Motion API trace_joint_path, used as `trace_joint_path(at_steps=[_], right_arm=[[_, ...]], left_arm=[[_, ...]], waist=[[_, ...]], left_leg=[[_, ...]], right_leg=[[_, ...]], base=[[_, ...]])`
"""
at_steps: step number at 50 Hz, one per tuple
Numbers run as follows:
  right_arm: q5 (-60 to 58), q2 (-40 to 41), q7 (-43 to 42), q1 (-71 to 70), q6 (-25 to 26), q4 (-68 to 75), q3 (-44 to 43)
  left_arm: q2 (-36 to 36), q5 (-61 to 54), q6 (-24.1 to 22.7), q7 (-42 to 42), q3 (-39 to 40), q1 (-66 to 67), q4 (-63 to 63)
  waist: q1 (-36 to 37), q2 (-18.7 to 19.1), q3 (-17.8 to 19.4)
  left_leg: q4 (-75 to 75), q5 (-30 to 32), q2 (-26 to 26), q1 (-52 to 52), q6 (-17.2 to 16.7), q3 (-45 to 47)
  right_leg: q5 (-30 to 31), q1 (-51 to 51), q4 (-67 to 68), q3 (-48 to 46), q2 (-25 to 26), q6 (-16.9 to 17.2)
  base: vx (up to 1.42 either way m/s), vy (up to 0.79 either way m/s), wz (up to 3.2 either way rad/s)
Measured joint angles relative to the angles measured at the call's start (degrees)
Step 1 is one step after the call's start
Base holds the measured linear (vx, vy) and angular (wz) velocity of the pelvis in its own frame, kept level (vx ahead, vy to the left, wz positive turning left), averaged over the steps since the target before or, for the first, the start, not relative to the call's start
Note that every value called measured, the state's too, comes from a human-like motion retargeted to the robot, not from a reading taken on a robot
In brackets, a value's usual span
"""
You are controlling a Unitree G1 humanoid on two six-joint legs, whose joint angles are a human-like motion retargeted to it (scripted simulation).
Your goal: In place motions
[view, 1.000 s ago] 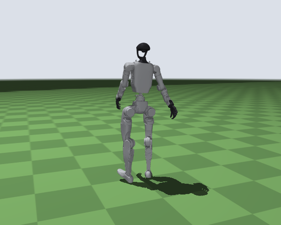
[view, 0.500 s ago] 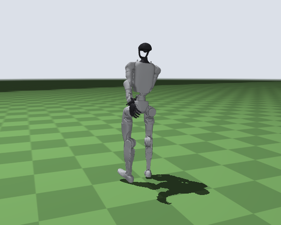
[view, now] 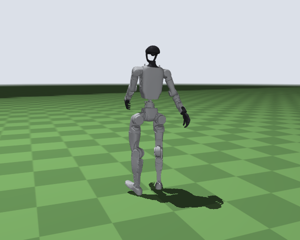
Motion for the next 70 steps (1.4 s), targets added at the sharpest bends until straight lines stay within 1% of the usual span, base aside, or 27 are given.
trace_joint_path(at_steps=[3,6,10,12,15,16,18,20,23,25,30,31,33,36,39,42,45,47,49,52,55,58,60,64,65,67,70], right_arm=[[4.87,0.28,-2.72,0.84,1.12,0.00,0.77],[6.21,2.22,-2.28,-1.35,1.93,0.00,4.60],[-1.53,6.18,3.07,-9.65,1.81,0.00,12.71],[-8.52,8.55,7.43,-16.28,0.71,0.00,17.53],[-18.08,12.91,13.79,-27.05,-3.71,-1.43,23.72],[-20.22,14.46,15.94,-29.42,-5.26,-4.51,25.13],[-22.69,17.35,20.34,-33.40,-8.37,-11.21,27.63],[-21.99,19.66,24.53,-36.74,-11.26,-17.85,29.63],[-17.67,22.13,28.67,-40.28,-14.16,-26.55,30.83],[-14.97,22.88,30.53,-41.52,-16.37,-31.62,30.99],[-13.73,22.03,29.18,-40.14,-23.32,-37.24,31.49],[-14.47,21.51,27.82,-39.13,-23.37,-36.59,31.60],[-16.51,20.26,25.32,-36.73,-22.30,-34.14,31.50],[-21.12,17.94,22.17,-32.02,-17.82,-26.69,29.31],[-24.25,15.62,17.09,-27.35,-10.94,-15.13,24.44],[-23.38,12.62,11.85,-22.84,-2.56,-2.85,17.64],[-19.36,7.93,12.27,-15.34,7.32,0.00,12.21],[-16.13,5.14,12.27,-10.59,10.01,0.00,9.28],[-13.11,3.12,10.09,-6.83,9.53,0.00,6.00],[-7.39,0.73,5.21,-2.12,6.44,0.00,1.50],[-1.38,-0.07,1.89,-0.09,6.23,0.00,0.00],[3.85,1.01,-1.67,-1.34,7.95,0.00,0.52],[5.09,2.64,-2.37,-3.65,7.03,0.00,2.01],[1.48,6.82,1.96,-11.74,5.18,0.00,7.73],[-0.87,8.27,4.45,-14.82,4.51,0.00,9.80],[-6.39,10.86,10.58,-20.75,2.61,-0.25,12.86],[-14.56,15.44,21.63,-26.84,-0.98,-8.50,17.49]], left_arm=[[0.26,1.61,-0.38,-0.31,-1.32,2.72,0.27],[-0.62,1.75,-0.53,1.00,-1.68,7.96,5.22],[-0.98,2.43,-1.35,4.16,3.18,17.40,18.26],[-0.11,2.32,0.27,7.47,8.85,23.09,25.41],[2.59,1.20,5.14,11.60,18.27,33.56,33.21],[3.39,1.20,7.49,11.93,20.05,38.40,33.21],[4.89,2.99,11.46,11.48,21.87,47.59,33.21],[6.10,7.67,13.84,10.10,21.11,55.19,33.21],[7.29,17.29,14.01,8.40,20.80,62.50,33.21],[7.78,20.70,14.62,6.97,22.11,65.07,33.21],[8.10,16.67,15.78,8.03,23.29,61.98,33.21],[7.98,15.43,15.60,8.58,22.40,59.63,33.21],[7.42,12.69,14.98,9.98,20.74,53.95,33.21],[5.53,6.73,13.24,12.52,20.10,42.37,33.21],[2.40,-0.27,10.11,12.38,21.21,29.32,32.86],[-0.93,-5.74,7.00,8.80,19.66,18.08,29.15],[-2.81,-5.95,4.32,6.38,13.26,9.41,22.58],[-2.58,-3.00,3.28,5.34,8.48,5.62,17.01],[-1.37,0.27,2.63,4.02,4.91,3.33,11.45],[1.42,4.71,2.53,2.83,0.95,1.73,3.06],[2.32,5.74,1.78,3.98,-0.43,3.01,0.04],[1.05,3.57,0.63,4.73,-0.02,6.64,2.98],[0.02,2.23,0.55,4.78,0.79,10.30,7.04],[-0.02,2.90,0.18,7.10,5.48,18.17,21.12],[0.39,3.38,0.81,8.59,7.06,20.29,25.11],[1.91,4.03,4.20,11.91,12.23,24.63,32.34],[4.03,2.05,14.37,14.97,19.84,36.56,33.21]], waist=[[0.84,0.05,0.20],[1.56,0.05,0.14],[1.98,0.28,-0.12],[2.17,0.58,-0.05],[2.09,1.25,0.17],[1.82,1.45,0.37],[1.30,1.84,0.69],[0.90,2.13,0.99],[0.69,2.45,1.57],[0.61,2.42,1.83],[0.30,1.54,1.53],[0.26,1.34,1.35],[0.38,0.97,1.04],[1.08,0.45,0.79],[1.61,-0.17,0.46],[1.68,-0.85,0.12],[1.49,-1.21,-0.31],[1.29,-1.12,-0.69],[1.11,-0.91,-0.81],[0.99,-0.77,-0.23],[1.33,-0.79,0.38],[1.72,-0.50,0.38],[1.99,-0.32,0.33],[2.28,-0.03,-0.24],[2.36,0.10,-0.43],[2.39,0.25,-0.76],[1.56,0.50,-1.18]], left_leg=[[-0.01,0.03,-0.25,-0.04,0.02,-0.23],[0.03,0.18,-0.51,-0.40,0.03,-1.10],[-0.50,0.37,-0.88,-0.34,0.08,-1.76],[-0.91,0.35,-0.83,0.19,-0.06,-0.86],[-1.52,0.22,-0.43,1.13,-0.49,1.53],[-1.71,0.17,-0.27,1.43,-0.65,2.43],[-2.09,0.10,0.06,1.97,-0.96,4.11],[-2.36,0.08,0.41,2.40,-1.24,5.51],[-2.55,0.14,0.80,2.70,-1.44,6.38],[-2.56,0.23,0.90,2.66,-1.48,6.28],[-2.38,0.61,0.56,1.97,-1.36,4.88],[-2.30,0.69,0.45,1.83,-1.30,4.55],[-2.09,0.80,0.28,1.55,-1.19,3.90],[-1.72,0.91,0.02,1.21,-0.98,2.83],[-1.36,1.00,-0.34,0.71,-0.70,1.30],[-0.93,1.02,-0.61,0.01,-0.45,-0.12],[-0.44,0.97,-0.51,-1.08,-0.35,-0.77],[-0.20,0.97,-0.37,-1.78,-0.32,-0.76],[-0.06,0.92,-0.26,-2.20,-0.29,-0.53],[0.16,0.87,-0.14,-2.26,-0.25,0.00],[0.14,0.85,-0.16,-1.78,-0.20,0.36],[0.11,0.74,-0.17,-1.59,-0.14,0.38],[0.04,0.74,-0.19,-1.45,-0.13,0.14],[-0.23,0.73,-0.21,-1.33,-0.27,-0.18],[-0.41,0.69,-0.22,-1.12,-0.32,-0.13],[-0.67,0.64,-0.19,-0.74,-0.44,0.29],[-0.99,0.53,-0.02,-0.48,-0.77,0.91]], right_leg=[[-0.08,0.08,0.02,-0.26,-0.24,-0.03],[-0.18,0.26,-0.01,-1.11,-0.54,-0.01],[-0.22,-0.11,0.15,-0.46,-0.48,-0.17],[0.01,-0.64,0.28,0.79,-0.28,-0.29],[0.54,-1.87,0.58,3.17,0.12,-0.48],[0.74,-2.31,0.68,3.88,0.28,-0.55],[1.12,-3.17,0.88,5.25,0.64,-0.68],[1.45,-3.87,1.08,6.40,0.98,-0.72],[1.79,-4.30,1.17,7.18,1.33,-0.74],[1.85,-4.29,1.13,7.13,1.40,-0.74],[1.62,-3.84,0.98,6.12,0.99,-0.68],[1.53,-3.68,0.96,5.84,0.86,-0.67],[1.35,-3.28,0.90,5.18,0.58,-0.58],[1.06,-2.46,0.74,3.96,0.21,-0.44],[0.90,-1.49,0.35,2.24,-0.13,-0.35],[0.82,-0.71,-0.10,0.44,-0.41,-0.24],[0.77,-0.75,-0.29,-0.52,-0.57,0.00],[0.77,-1.08,-0.34,-0.89,-0.68,0.18],[0.75,-1.42,-0.31,-0.90,-0.74,0.26],[0.79,-1.55,-0.26,-0.42,-0.74,0.26],[0.77,-1.28,-0.20,-0.11,-0.72,0.20],[0.66,-1.20,-0.09,-0.12,-0.65,0.18],[0.61,-0.98,-0.09,-0.39,-0.62,0.16],[0.44,-1.16,0.05,-0.19,-0.51,0.05],[0.43,-1.24,0.06,0.18,-0.39,0.00],[0.44,-1.43,0.04,0.96,-0.14,-0.08],[0.33,-2.18,0.35,2.30,0.11,-0.10]], base=[[0.00,0.00,0.00],[0.01,0.02,0.26],[0.01,0.01,0.13],[0.00,0.00,-0.32],[0.01,0.00,-0.61],[0.02,-0.01,-0.68],[0.03,-0.01,-0.64],[0.00,0.00,-0.52],[-0.02,-0.01,-0.19],[0.00,0.00,0.00],[0.00,-0.03,0.20],[0.00,-0.02,0.27],[-0.01,-0.01,0.27],[-0.01,0.01,0.29],[-0.02,0.03,0.41],[0.00,0.01,0.37],[0.01,0.00,0.14],[0.00,0.00,0.00],[0.00,0.00,0.00],[-0.01,0.00,-0.06],[0.00,0.00,0.00],[0.00,0.00,0.00],[0.00,0.00,0.00],[0.00,0.00,0.00],[0.00,0.00,0.00],[0.00,0.00,0.00],[0.02,-0.01,-0.05]])
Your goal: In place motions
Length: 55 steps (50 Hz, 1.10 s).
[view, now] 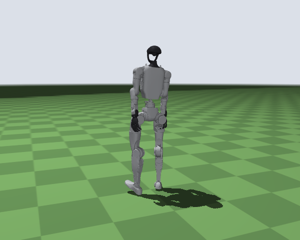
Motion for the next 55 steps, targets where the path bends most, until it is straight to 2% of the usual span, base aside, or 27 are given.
trace_joint_path(at_steps=[2,5,7,11,15,18,22,26,28,30,37,42,45,48,50,53,55], right_arm=[[-2.28,2.03,5.42,-2.47,-3.90,-7.32,3.33],[-2.21,3.75,9.81,-5.99,-9.36,-17.20,8.30],[-1.81,4.14,10.35,-7.39,-11.68,-22.00,10.37],[-2.56,3.82,9.11,-8.67,-17.28,-29.55,12.63],[-5.32,2.30,5.96,-6.47,-20.26,-29.38,13.34],[-9.25,0.19,3.89,-2.36,-18.27,-24.63,11.18],[-12.94,-2.42,0.01,3.89,-11.74,-11.29,4.81],[-11.47,-5.57,-4.57,8.49,0.89,6.43,-3.89],[-8.08,-8.17,-5.03,13.09,8.30,8.50,-7.09],[-4.59,-10.37,-6.03,17.57,11.97,8.50,-9.97],[7.71,-13.42,-14.13,27.44,6.00,8.50,-21.61],[17.18,-12.55,-18.33,25.80,7.31,8.50,-19.54],[16.02,-10.27,-17.84,21.00,5.64,8.50,-15.90],[10.09,-7.20,-11.59,14.04,2.59,8.50,-11.27],[5.54,-4.79,-6.19,8.67,-0.16,8.28,-8.48],[0.06,-0.80,1.40,3.21,-2.51,-0.44,-3.38],[-3.10,1.12,5.12,0.49,-4.70,-7.29,1.07]], left_arm=[[1.39,0.69,2.31,-2.10,2.18,7.27,0.00],[3.50,6.46,-0.76,-7.30,4.08,16.05,0.00],[4.15,9.07,-1.33,-8.57,6.11,19.73,0.00],[4.31,6.79,3.53,-6.30,11.30,23.28,0.00],[3.74,1.18,4.34,-2.59,10.06,18.69,0.00],[2.46,-1.28,3.43,-1.95,4.70,9.80,0.00],[-0.19,-3.54,0.82,-3.20,-3.00,-4.98,0.00],[-4.05,-4.19,-4.45,-6.64,-11.04,-20.08,-1.76],[-5.83,-3.40,-6.64,-7.94,-15.15,-25.44,-6.54],[-6.86,-1.73,-8.26,-8.22,-18.11,-29.20,-12.06],[-3.91,2.80,-14.87,-7.94,-24.48,-33.68,-33.44],[-2.98,2.89,-16.81,-9.74,-25.39,-28.61,-33.46],[-3.12,3.56,-16.05,-10.23,-24.71,-23.94,-25.73],[-3.12,4.28,-14.90,-8.59,-21.29,-18.85,-11.96],[-2.28,3.65,-12.42,-6.39,-17.05,-15.48,-1.52],[-0.84,1.27,-0.07,-2.26,-10.64,-4.95,0.00],[0.28,2.49,5.14,-1.90,-9.36,1.65,0.00]], waist=[[-0.41,0.17,-0.33],[-0.80,0.57,-0.73],[-0.85,0.73,-0.86],[-0.61,0.55,-0.90],[-1.01,0.05,-0.95],[-0.77,-0.25,-1.07],[-0.56,-1.18,-1.07],[-1.13,-2.05,-1.16],[-1.54,-2.11,-1.13],[-1.81,-1.95,-1.18],[-2.35,-1.81,0.35],[-1.23,-1.13,-0.24],[-1.34,-0.67,-0.93],[-1.30,-0.57,-1.53],[-1.32,-0.48,-1.74],[-1.39,0.05,-0.99],[-1.85,0.35,-0.76]], left_leg=[[-0.25,-0.06,0.14,0.29,-0.20,0.60],[-0.56,-0.16,0.43,0.71,-0.43,1.50],[-0.67,-0.22,0.54,0.98,-0.52,1.85],[-0.76,-0.25,0.50,1.47,-0.55,1.77],[-0.58,-0.13,0.14,1.54,-0.33,0.53],[-0.26,0.01,-0.24,1.15,0.01,-0.81],[0.70,0.23,-0.81,0.08,0.50,-3.59],[1.67,0.64,-1.29,-1.49,1.01,-6.83],[2.01,0.82,-1.44,-2.31,1.27,-7.93],[2.18,0.94,-1.57,-2.95,1.46,-8.52],[2.11,1.07,-2.08,-2.51,1.64,-8.73],[1.66,0.76,-2.10,-1.84,1.71,-7.70],[1.21,0.61,-2.25,-1.51,1.83,-7.60],[0.80,0.43,-2.35,-0.78,1.77,-6.88],[0.53,0.27,-2.33,-0.11,1.66,-5.96],[-0.06,-0.03,-2.04,1.14,1.37,-3.81],[-0.41,-0.21,-1.86,1.79,1.15,-2.44]], right_leg=[[-0.06,-0.44,0.23,0.76,0.21,-0.11],[-0.07,-1.03,0.53,1.90,0.59,-0.16],[-0.08,-1.08,0.58,2.18,0.74,-0.15],[-0.20,-0.59,0.55,2.11,0.80,-0.10],[-0.46,0.54,0.33,1.06,0.58,-0.04],[-0.63,1.59,-0.04,-0.49,0.28,0.10],[-0.93,3.77,-0.96,-3.62,-0.15,0.36],[-1.28,5.76,-1.91,-6.79,-0.27,0.74],[-1.40,6.28,-2.29,-7.91,-0.21,0.90],[-1.47,6.41,-2.53,-8.58,-0.18,1.00],[-1.63,7.42,-2.72,-9.28,-0.42,1.03],[-1.53,6.83,-2.45,-8.31,-0.41,0.91],[-1.47,6.29,-2.29,-7.68,-0.30,0.83],[-1.28,5.79,-2.08,-6.79,-0.33,0.63],[-1.09,5.37,-1.88,-5.99,-0.35,0.42],[-0.74,4.44,-1.32,-3.98,-0.49,0.41],[-0.46,3.64,-0.97,-2.72,-0.52,0.30]], base=[[0.07,-0.01,-0.20],[0.05,0.01,-0.20],[0.00,0.00,0.00],[0.00,0.00,0.00],[0.03,0.01,0.25],[0.03,0.03,0.35],[0.00,0.00,0.55],[0.00,-0.02,0.64],[0.03,0.00,0.43],[0.01,0.03,0.24],[0.00,0.00,0.00],[0.01,0.03,-0.10],[0.01,0.02,-0.02],[0.03,0.00,-0.15],[0.03,-0.01,-0.39],[0.00,0.00,-0.56],[0.03,0.00,-0.56]])
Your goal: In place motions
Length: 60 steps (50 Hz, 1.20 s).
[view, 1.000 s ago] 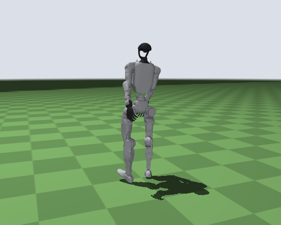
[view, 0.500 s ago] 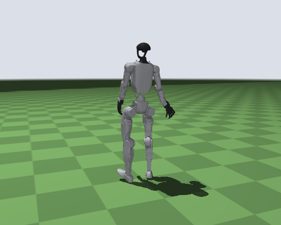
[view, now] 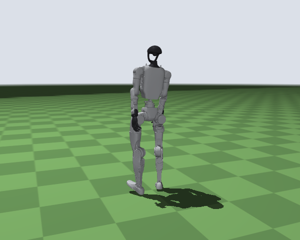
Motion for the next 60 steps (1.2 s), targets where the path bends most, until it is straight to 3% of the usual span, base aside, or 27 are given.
trace_joint_path(at_steps=[5,11,15,24,28,35,42,44,48,52,60], right_arm=[[-5.00,0.27,3.41,-4.23,-7.54,-16.10,9.04],[-5.60,-1.62,-1.06,-4.61,-12.96,-23.08,11.16],[-5.57,-1.96,-3.35,-1.99,-10.91,-18.12,9.54],[-3.23,-3.56,-13.95,1.73,-0.56,10.01,0.92],[0.84,-5.51,-19.39,5.03,2.86,15.62,-2.39],[3.68,-8.19,-20.83,9.89,2.99,15.70,-7.98],[3.87,-8.77,-18.67,10.58,3.30,13.93,-11.39],[4.43,-8.58,-17.93,10.36,3.24,13.34,-12.07],[5.64,-8.66,-15.93,9.83,2.67,12.10,-12.63],[5.33,-9.33,-15.39,8.45,2.81,11.86,-11.50],[4.10,-9.88,-14.84,5.70,2.92,10.57,-9.12]], left_arm=[[2.95,15.35,-8.30,-9.06,1.66,11.43,0.00],[4.41,13.67,-3.11,-10.20,6.83,15.86,0.00],[4.31,12.38,-2.40,-7.88,4.95,11.45,0.00],[-2.59,0.89,-10.89,-9.32,6.23,-4.72,-8.45],[-3.99,-2.11,-13.13,-9.86,4.59,-9.04,-14.57],[-0.96,-1.87,-14.83,-10.31,1.86,-10.15,-20.66],[1.42,-3.64,-17.15,-4.85,3.87,-7.84,-11.87],[1.76,-3.49,-17.01,-3.10,4.59,-7.17,-9.48],[0.99,-4.58,-17.41,-0.30,6.73,-5.51,-8.04],[-0.10,-5.32,-17.87,-0.80,8.10,-3.78,-8.48],[0.18,-1.82,-16.56,-3.61,6.77,-1.70,-9.10]], waist=[[0.91,0.88,-0.09],[1.22,0.25,1.21],[1.37,-0.38,1.69],[2.04,-0.21,1.99],[0.60,0.23,1.91],[-3.06,1.34,1.81],[-6.28,1.41,2.67],[-6.63,0.19,3.08],[-5.07,-3.33,4.45],[-2.38,-3.12,6.97],[7.41,-3.41,14.56]], left_leg=[[-0.68,-0.39,0.57,0.66,-0.43,3.05],[-0.53,-0.11,0.37,0.41,-0.25,1.75],[-0.36,0.30,0.01,0.08,-0.13,0.16],[0.11,0.84,0.98,-1.51,-0.82,-0.60],[0.24,1.23,2.08,-1.90,-1.29,-0.09],[0.43,1.95,4.81,-0.93,-2.79,3.12],[4.96,3.61,8.74,0.02,-4.37,6.44],[9.65,4.71,9.28,-1.64,-2.97,6.40],[23.19,4.19,7.79,-8.29,3.68,3.59],[27.00,2.22,7.71,-15.97,3.79,5.23],[14.01,-0.21,3.62,-32.50,6.70,1.49]], right_leg=[[0.71,-2.20,0.71,2.55,0.10,-0.02],[0.83,-1.57,0.68,1.44,-0.19,-0.01],[0.81,-0.63,0.44,0.00,-0.47,-0.13],[0.44,-1.18,1.17,-0.98,-0.32,-0.44],[-0.07,-1.59,1.44,-0.74,0.49,-0.73],[-1.41,-2.26,1.83,1.74,2.93,-1.54],[-1.84,-1.68,1.58,5.64,5.72,-2.51],[-1.79,-1.52,1.53,6.37,4.90,-2.63],[-1.53,-1.77,2.22,8.13,1.31,-2.72],[-1.05,-1.45,2.58,8.00,1.14,-2.83],[-0.33,1.54,1.90,9.77,1.03,-5.19]], base=[[0.00,0.06,-0.47],[-0.03,0.00,0.14],[-0.04,-0.02,0.32],[-0.06,-0.05,0.08],[-0.05,-0.15,-0.08],[-0.02,-0.22,-0.30],[0.00,-0.25,-0.32],[-0.05,-0.23,-0.13],[-0.07,-0.12,-0.16],[-0.13,-0.05,-0.21],[-0.12,-0.04,-0.43]])
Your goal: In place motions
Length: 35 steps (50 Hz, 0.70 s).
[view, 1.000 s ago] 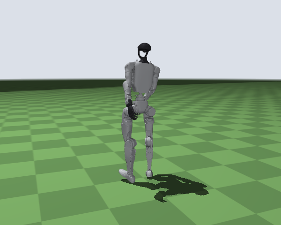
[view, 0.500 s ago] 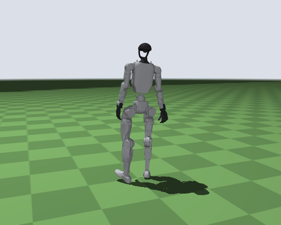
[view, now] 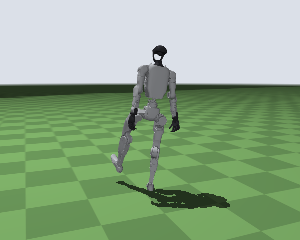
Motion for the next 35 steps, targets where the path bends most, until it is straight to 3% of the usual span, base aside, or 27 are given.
trace_joint_path(at_steps=[7,12,19,25,27,28,30,35], right_arm=[[-1.35,0.37,1.64,-1.97,-0.78,-3.79,0.41],[-1.21,1.50,3.45,-2.72,-1.44,-6.09,1.20],[-2.63,3.36,4.81,-0.80,-2.53,-7.44,1.33],[-2.80,3.02,3.69,0.47,-1.62,-3.51,0.01],[-2.02,3.01,3.22,2.02,-0.97,-2.52,-0.28],[-1.49,2.91,3.09,2.39,-0.60,-1.95,-0.65],[-0.40,2.30,2.66,2.36,0.15,-0.21,-1.72],[1.18,1.86,-0.08,2.76,0.92,1.88,-2.98]], left_arm=[[-0.83,0.09,0.96,-1.22,1.68,1.90,1.85],[-0.53,1.30,1.50,-1.38,2.26,2.88,4.43],[-0.07,1.02,1.88,-0.50,3.04,4.33,5.61],[0.30,0.30,2.17,-0.48,2.74,1.86,3.37],[0.16,0.26,1.45,-0.33,2.29,1.75,1.81],[0.34,0.26,1.17,-0.36,1.99,1.33,0.99],[0.47,0.16,1.02,-0.80,1.20,0.22,-0.59],[0.23,0.32,0.78,-1.71,1.58,-3.55,-2.66]], waist=[[5.79,-1.02,2.20],[5.88,-0.57,1.52],[0.75,1.26,-3.79],[-3.43,1.10,-8.98],[-4.45,1.00,-10.45],[-5.08,1.74,-11.05],[-6.26,3.99,-11.75],[-12.19,6.26,-14.95]], left_leg=[[-3.87,-0.24,0.65,-10.05,1.25,0.97],[-3.87,0.08,0.73,-8.13,0.33,0.72],[1.46,2.92,2.25,4.59,-3.29,3.10],[11.90,5.18,2.53,15.40,-3.72,-0.57],[7.76,6.53,1.14,21.56,-3.98,-0.19],[4.55,5.52,0.95,24.43,-6.97,-0.21],[-3.46,0.59,1.50,30.20,-9.90,5.85],[-12.07,2.12,-0.01,28.39,-10.08,0.95]], right_leg=[[0.33,-0.27,0.06,1.16,-2.36,-1.84],[0.09,-0.31,0.52,1.28,-2.55,-1.67],[-1.05,-0.54,0.23,-0.72,-1.30,0.05],[-1.35,-3.83,0.98,-2.33,-2.60,1.24],[-1.18,-4.09,0.61,-2.96,-2.65,1.63],[-1.37,-4.40,0.77,-3.57,-1.79,1.67],[-1.90,-4.24,1.00,-4.93,0.34,1.92],[-2.04,-4.77,-0.13,-10.74,0.21,3.48]], base=[[-0.06,0.05,-0.30],[-0.02,0.06,0.04],[0.10,0.10,0.50],[0.13,0.15,0.47],[0.13,0.14,0.28],[0.13,0.21,0.38],[0.18,0.29,0.45],[0.08,0.19,0.84]])
